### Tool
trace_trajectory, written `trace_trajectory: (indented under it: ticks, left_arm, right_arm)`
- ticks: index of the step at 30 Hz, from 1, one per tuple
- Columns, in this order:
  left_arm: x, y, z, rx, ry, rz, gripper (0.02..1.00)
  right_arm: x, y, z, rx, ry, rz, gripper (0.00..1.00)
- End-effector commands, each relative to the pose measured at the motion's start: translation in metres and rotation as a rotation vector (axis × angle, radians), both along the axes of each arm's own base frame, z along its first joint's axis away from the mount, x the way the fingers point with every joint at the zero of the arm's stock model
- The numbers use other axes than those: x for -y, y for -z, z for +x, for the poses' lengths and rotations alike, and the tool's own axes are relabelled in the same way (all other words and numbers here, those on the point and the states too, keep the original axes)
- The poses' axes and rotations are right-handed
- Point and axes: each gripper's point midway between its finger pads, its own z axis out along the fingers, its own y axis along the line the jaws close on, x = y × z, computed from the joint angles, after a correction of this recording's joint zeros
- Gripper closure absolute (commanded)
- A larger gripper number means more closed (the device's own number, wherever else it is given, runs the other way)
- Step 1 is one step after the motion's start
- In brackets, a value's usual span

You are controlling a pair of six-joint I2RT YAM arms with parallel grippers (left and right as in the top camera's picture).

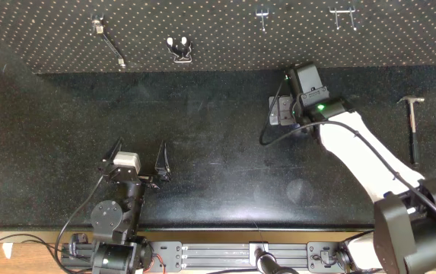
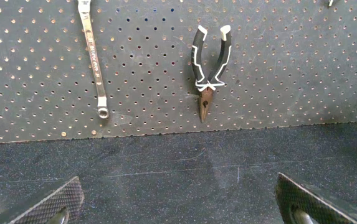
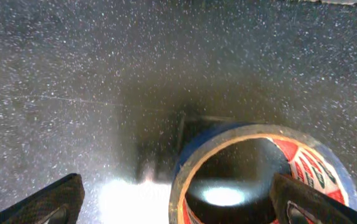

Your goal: Place Tools Onto Pegboard

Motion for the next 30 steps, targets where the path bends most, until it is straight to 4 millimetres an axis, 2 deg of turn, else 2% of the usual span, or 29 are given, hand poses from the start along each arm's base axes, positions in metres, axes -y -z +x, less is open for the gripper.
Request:
trace_trajectory:
  ticks: [1, 3, 4, 5, 7, 8, 9, 12, 13, 14, 15, 16, 17, 18, 21, 24, 26, 30]
  left_arm:
    - [-0.002, 0.001, 0.000, -0.002, -0.011, -0.015, 0.023]
    - [-0.002, 0.001, 0.000, -0.002, -0.012, -0.015, 0.020]
    - [-0.002, 0.001, 0.000, -0.002, -0.011, -0.015, 0.023]
    - [-0.002, 0.001, 0.000, -0.002, -0.011, -0.015, 0.023]
    - [-0.002, 0.001, 0.000, -0.002, -0.012, -0.015, 0.023]
    - [-0.002, 0.001, 0.000, -0.002, -0.011, -0.015, 0.023]
    - [-0.002, 0.001, 0.000, -0.002, -0.011, -0.015, 0.023]
    - [-0.002, 0.001, 0.000, -0.002, -0.011, -0.015, 0.023]
    - [-0.002, 0.001, 0.000, -0.002, -0.011, -0.015, 0.023]
    - [-0.002, 0.000, 0.000, -0.002, -0.011, -0.015, 0.023]
    - [-0.002, 0.001, 0.000, -0.002, -0.011, -0.015, 0.023]
    - [-0.002, 0.001, 0.000, -0.002, -0.011, -0.015, 0.025]
    - [-0.002, 0.001, 0.000, -0.002, -0.011, -0.015, 0.023]
    - [-0.002, 0.001, 0.000, -0.002, -0.011, -0.015, 0.023]
    - [-0.002, 0.001, 0.000, -0.002, -0.011, -0.015, 0.023]
    - [-0.002, 0.000, 0.000, -0.002, -0.011, -0.015, 0.023]
    - [-0.002, 0.001, 0.000, -0.002, -0.011, -0.015, 0.023]
    - [-0.002, 0.001, 0.000, -0.002, -0.011, -0.015, 0.023]
  right_arm:
    - [-0.002, 0.012, 0.006, -0.017, 0.015, -0.014, 0.025]
    - [-0.002, 0.020, 0.007, -0.036, 0.018, -0.018, 0.005]
    - [-0.003, 0.022, 0.007, -0.041, 0.017, -0.019, 0.027]
    - [-0.003, 0.024, 0.007, -0.048, 0.016, -0.020, 0.102]
    - [-0.003, 0.027, 0.007, -0.056, 0.033, -0.014, 0.500]
    - [-0.003, 0.029, 0.006, -0.061, 0.033, -0.016, 0.796]
    - [-0.002, 0.030, 0.006, -0.066, 0.033, -0.018, 0.923]
    - [-0.003, 0.028, 0.006, -0.061, 0.032, -0.016, 0.925]
    - [-0.005, 0.019, 0.007, -0.041, 0.028, -0.002, 0.925]
    - [-0.006, 0.003, 0.009, -0.001, 0.025, 0.013, 0.925]
    - [-0.012, -0.026, 0.010, 0.075, 0.014, 0.041, 0.925]
    - [-0.014, -0.039, 0.010, 0.106, 0.008, 0.054, 0.925]
    - [-0.019, -0.061, 0.009, 0.165, -0.003, 0.072, 0.925]
    - [-0.024, -0.086, 0.007, 0.233, -0.017, 0.091, 0.925]
    - [-0.038, -0.137, -0.006, 0.372, -0.035, 0.125, 0.925]
    - [-0.063, -0.194, -0.007, 0.603, -0.023, 0.151, 0.923]
    - [-0.074, -0.218, -0.003, 0.715, 0.010, 0.166, 0.925]
    - [-0.086, -0.240, 0.013, 0.854, 0.027, 0.164, 0.925]
